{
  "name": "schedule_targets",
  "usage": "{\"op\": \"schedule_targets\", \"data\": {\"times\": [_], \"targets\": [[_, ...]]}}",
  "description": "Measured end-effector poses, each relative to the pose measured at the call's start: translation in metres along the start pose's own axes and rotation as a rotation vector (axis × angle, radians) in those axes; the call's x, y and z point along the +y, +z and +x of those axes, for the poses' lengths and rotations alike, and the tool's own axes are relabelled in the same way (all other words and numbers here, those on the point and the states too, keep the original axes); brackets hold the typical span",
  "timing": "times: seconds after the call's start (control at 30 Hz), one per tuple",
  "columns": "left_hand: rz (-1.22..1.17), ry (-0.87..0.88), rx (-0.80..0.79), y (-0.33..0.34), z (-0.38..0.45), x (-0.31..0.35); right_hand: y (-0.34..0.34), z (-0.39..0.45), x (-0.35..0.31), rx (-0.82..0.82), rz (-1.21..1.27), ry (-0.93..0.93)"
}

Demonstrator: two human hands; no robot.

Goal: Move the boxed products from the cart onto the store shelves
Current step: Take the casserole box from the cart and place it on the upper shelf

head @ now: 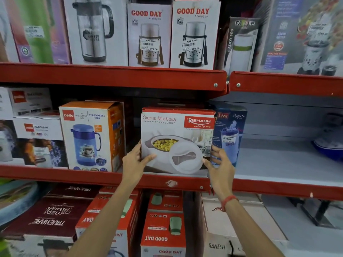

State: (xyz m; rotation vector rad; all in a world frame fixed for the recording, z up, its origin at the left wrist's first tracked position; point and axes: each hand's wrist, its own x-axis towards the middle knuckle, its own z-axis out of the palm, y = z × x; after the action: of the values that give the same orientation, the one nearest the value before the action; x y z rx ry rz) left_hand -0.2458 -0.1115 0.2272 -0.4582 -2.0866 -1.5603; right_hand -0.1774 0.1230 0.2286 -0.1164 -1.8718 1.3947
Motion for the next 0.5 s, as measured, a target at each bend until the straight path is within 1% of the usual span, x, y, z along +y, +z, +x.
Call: {"op": "schedule_targets", "data": {"times": [0.1, 0.17, 0.23, 0.27, 0.37, 0.43, 0.5], "targets": [[0.045, -0.028, -0.061, -0.001, -0.009, 0.005, -0.004, -0.010, -0.001, -0.017, -0.033, -0.015], [0.104, -0.059, 0.024, 0.000, -0.024, 0.010, -0.007, -0.024, -0.001, -0.013, -0.058, -0.039], [0.157, 0.003, 0.120, 0.001, -0.045, 0.018, -0.013, -0.044, -0.002, 0.014, -0.051, -0.074], [0.171, 0.049, 0.141, 0.001, -0.056, 0.023, -0.017, -0.055, -0.003, 0.026, -0.051, -0.100], [0.151, 0.127, 0.107, 0.004, -0.093, 0.032, -0.030, -0.090, -0.004, 0.025, -0.049, -0.154], [0.113, 0.082, 0.065, 0.008, -0.120, 0.033, -0.040, -0.117, 0.000, -0.012, -0.007, -0.119], [0.093, 0.006, 0.031, 0.016, -0.152, 0.028, -0.050, -0.147, 0.011, -0.054, 0.023, -0.041]]}}
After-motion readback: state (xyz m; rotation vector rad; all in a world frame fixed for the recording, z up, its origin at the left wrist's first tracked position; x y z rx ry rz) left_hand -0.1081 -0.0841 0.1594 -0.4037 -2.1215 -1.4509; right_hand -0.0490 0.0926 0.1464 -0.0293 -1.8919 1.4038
